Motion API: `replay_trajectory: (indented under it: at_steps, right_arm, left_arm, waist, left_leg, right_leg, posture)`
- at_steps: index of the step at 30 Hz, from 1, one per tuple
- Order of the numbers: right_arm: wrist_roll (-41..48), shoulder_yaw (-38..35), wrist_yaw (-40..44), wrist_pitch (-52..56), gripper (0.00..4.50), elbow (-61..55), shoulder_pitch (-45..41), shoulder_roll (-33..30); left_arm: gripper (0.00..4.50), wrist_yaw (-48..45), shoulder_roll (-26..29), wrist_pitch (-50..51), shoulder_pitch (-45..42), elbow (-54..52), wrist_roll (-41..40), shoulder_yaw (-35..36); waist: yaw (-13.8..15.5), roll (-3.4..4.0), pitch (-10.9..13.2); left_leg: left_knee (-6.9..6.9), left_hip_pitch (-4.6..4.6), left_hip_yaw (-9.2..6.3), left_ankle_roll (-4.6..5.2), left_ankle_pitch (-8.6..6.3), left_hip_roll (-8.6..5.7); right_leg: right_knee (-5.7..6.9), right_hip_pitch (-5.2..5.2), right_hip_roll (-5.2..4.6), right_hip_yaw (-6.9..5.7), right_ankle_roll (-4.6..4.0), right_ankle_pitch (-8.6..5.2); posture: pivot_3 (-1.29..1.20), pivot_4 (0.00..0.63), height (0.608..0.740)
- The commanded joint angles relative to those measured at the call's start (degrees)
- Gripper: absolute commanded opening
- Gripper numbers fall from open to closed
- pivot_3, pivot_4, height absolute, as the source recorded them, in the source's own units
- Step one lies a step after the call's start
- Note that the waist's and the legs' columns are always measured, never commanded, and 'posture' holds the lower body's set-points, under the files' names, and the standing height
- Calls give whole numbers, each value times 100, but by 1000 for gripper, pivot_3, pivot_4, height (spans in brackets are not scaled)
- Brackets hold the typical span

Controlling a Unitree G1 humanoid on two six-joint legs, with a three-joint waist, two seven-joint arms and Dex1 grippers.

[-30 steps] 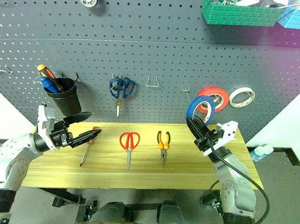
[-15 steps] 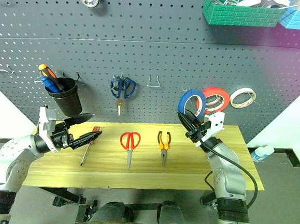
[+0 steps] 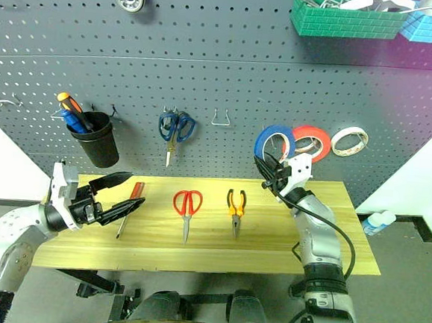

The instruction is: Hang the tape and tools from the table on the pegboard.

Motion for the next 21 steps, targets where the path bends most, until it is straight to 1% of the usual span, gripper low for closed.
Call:
replay_trajectory:
  at_steps: [1,4,6,7,9,15,16,18,21]
  right_arm:
    - [-189,45,-68,-337,664,166,-300,11]
    - [-168,48,32,-407,664,388,-389,20]
    - [-99,21,118,-388,1388,501,-458,34]
    - [-22,-11,177,-355,1612,513,-481,43]
    - [-51,-45,136,-403,2284,595,-547,31]
    - [-54,-33,198,-437,4396,657,-549,-2]
    - [-64,-37,187,-443,4472,666,-539,-6]
    - [-34,-55,189,-347,4472,659,-508,-18]
    - [101,-34,365,-112,4472,458,-281,-53]
  left_arm:
    - [4500,55,100,20,63,-308,-134,215]
    - [4500,93,108,56,115,-374,-171,234]
    - [4500,109,106,82,148,-423,-187,249]
    - [4500,109,106,96,171,-444,-196,258]
    - [4500,117,94,116,207,-480,-217,287]
    - [4500,152,55,245,326,-628,-457,397]
    - [4500,160,48,304,348,-669,-550,425]
    - [4500,221,38,493,382,-762,-822,527]
    - [4500,343,7,557,520,-899,-936,636]
  waist:
    - [0,0,0]
    - [0,0,1]
    - [0,-1,0]
    - [1,-1,0]
    - [2,-1,0]
    - [6,-1,1]
    - [7,-1,1]
    - [6,-1,1]
    - [8,-2,0]
  left_leg:
    - [0,10,0,0,0,0]
    - [-1,44,0,0,0,0]
    - [-1,52,0,0,0,0]
    - [0,54,0,0,0,0]
    - [0,54,0,0,0,0]
    - [-1,53,0,1,0,0]
    - [-1,53,0,1,0,1]
    - [-1,53,0,1,0,1]
    - [-1,54,0,1,0,1]
  right_leg:
    - [1,8,1,1,0,0]
    - [0,39,4,4,-2,-2]
    - [1,48,4,4,-2,-2]
    - [1,49,5,4,-1,-2]
    - [1,49,7,5,-1,-2]
    - [0,48,8,8,-1,-2]
    - [0,48,8,8,-1,-2]
    - [0,48,8,8,-1,-2]
    - [0,48,8,9,-1,-2]
  posture:
    - [-4,0,736]
    - [0,0,736]
    - [1,0,736]
    - [2,0,736]
    - [2,0,736]
    - [3,0,736]
    - [1,0,736]
    - [1,0,736]
    - [0,0,736]
